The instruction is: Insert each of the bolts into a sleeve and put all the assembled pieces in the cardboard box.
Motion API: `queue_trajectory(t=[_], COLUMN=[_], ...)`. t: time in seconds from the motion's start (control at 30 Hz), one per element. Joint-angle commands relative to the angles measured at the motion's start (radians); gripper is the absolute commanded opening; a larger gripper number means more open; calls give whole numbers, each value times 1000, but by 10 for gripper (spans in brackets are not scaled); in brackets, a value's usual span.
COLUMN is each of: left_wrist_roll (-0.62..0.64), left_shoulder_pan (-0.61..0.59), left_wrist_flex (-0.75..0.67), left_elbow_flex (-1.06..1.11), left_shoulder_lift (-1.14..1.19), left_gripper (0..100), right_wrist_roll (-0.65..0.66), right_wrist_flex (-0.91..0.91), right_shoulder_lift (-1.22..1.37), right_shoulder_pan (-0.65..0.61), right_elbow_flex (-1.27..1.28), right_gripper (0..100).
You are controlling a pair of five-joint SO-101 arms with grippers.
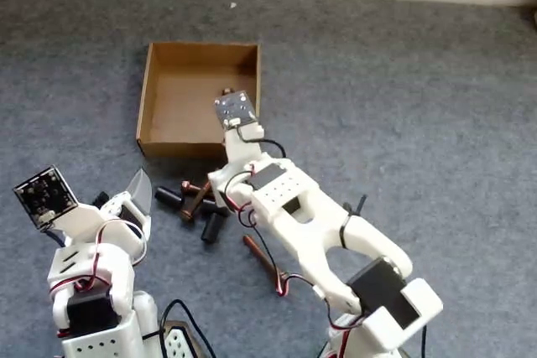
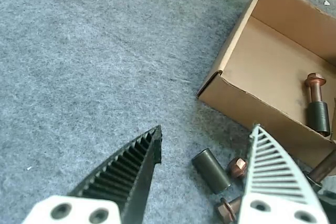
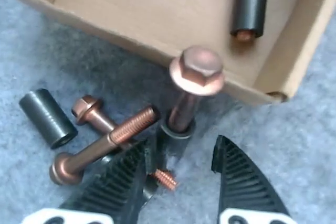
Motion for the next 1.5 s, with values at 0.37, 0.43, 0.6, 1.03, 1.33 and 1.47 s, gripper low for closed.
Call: queue_trajectory(t=[0.37,0.43,0.6,1.03,1.33,1.47], left_wrist_roll=[6,6,6,5,5,5], left_shoulder_pan=[-5,-5,-5,-5,-5,-5], left_wrist_flex=[-23,-23,-23,-23,-23,-23], left_elbow_flex=[-4,-4,-4,-4,-2,-2], left_shoulder_lift=[-5,-5,-5,-5,-5,-5], left_gripper=[270,270,270,270,270,270], right_wrist_roll=[265,336,608,1252,1401,1488], right_wrist_flex=[-81,-39,182,567,595,553], right_shoulder_lift=[25,-56,-262,-530,-532,-536], right_shoulder_pan=[-7,-5,-5,-65,-90,-62], right_elbow_flex=[-31,-30,-36,-30,-28,-27], right_gripper=[5,3,3,3,4,4])
